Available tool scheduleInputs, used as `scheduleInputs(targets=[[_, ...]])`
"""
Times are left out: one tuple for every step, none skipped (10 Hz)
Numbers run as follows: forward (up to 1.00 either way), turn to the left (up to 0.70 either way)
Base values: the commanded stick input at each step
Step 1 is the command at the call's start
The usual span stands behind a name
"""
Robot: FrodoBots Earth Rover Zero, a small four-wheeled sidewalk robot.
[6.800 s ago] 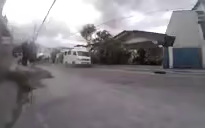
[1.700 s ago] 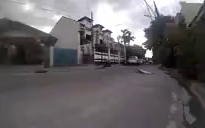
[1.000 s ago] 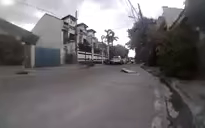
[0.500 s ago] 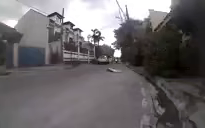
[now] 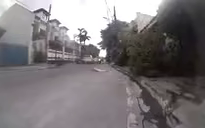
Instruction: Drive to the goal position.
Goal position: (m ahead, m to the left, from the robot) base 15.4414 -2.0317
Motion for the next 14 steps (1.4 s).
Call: scheduleInputs(targets=[[0.76,0.00],[0.85,0.00],[0.85,0.00],[0.85,0.00],[0.85,0.00],[0.85,0.00],[0.85,0.00],[0.85,0.00],[0.85,-0.04],[0.85,-0.12],[0.85,-0.17],[0.85,-0.21],[0.85,-0.26],[0.85,-0.32]])
